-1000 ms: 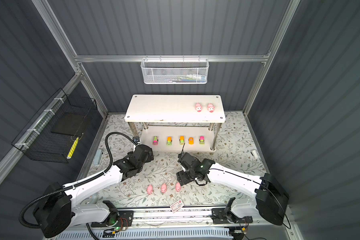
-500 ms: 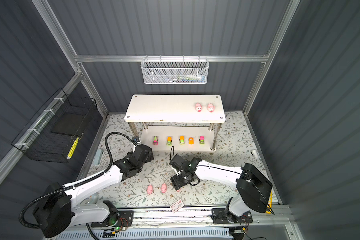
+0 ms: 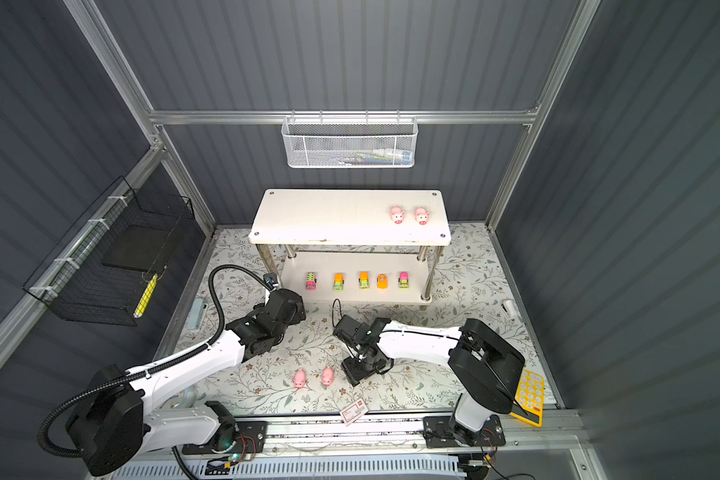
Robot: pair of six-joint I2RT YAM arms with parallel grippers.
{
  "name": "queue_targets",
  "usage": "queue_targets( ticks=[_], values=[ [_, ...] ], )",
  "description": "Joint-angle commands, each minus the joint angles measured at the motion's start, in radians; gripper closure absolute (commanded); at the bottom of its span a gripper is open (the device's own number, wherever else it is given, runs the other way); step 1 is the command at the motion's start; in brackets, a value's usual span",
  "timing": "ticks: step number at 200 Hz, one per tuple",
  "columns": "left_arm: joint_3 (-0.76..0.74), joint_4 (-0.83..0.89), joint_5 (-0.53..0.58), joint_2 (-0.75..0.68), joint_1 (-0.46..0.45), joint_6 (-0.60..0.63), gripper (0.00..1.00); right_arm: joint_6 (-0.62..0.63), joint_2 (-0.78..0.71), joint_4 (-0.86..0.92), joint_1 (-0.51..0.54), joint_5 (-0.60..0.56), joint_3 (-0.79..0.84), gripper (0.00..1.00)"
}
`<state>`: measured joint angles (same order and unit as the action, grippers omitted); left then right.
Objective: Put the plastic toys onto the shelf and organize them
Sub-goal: 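Close the right gripper on the pink pig nearest it, then lift the pig with the right gripper up over the shelf top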
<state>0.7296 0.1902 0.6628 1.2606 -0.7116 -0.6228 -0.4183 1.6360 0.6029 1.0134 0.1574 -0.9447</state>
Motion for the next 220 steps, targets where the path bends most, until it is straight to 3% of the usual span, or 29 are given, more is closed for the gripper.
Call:
queue_targets(
  ticks=[1,143,220],
  values=[
    [-0.009,0.015,0.021,-0.010,0.006,-0.016,0.13,0.004,0.020,0.014,0.005,-0.001,-0.032,0.38],
    [-0.025,0.017,0.018,-0.024,0.009,-0.023,0.13,-0.002,0.061,0.042,0.005,-0.026,-0.058,0.64],
    [-0.036,0.009,0.017,-0.027,0.012,-0.025,0.13,-0.022,-0.131,0.230,0.002,-0.096,-0.132,0.66]
  ],
)
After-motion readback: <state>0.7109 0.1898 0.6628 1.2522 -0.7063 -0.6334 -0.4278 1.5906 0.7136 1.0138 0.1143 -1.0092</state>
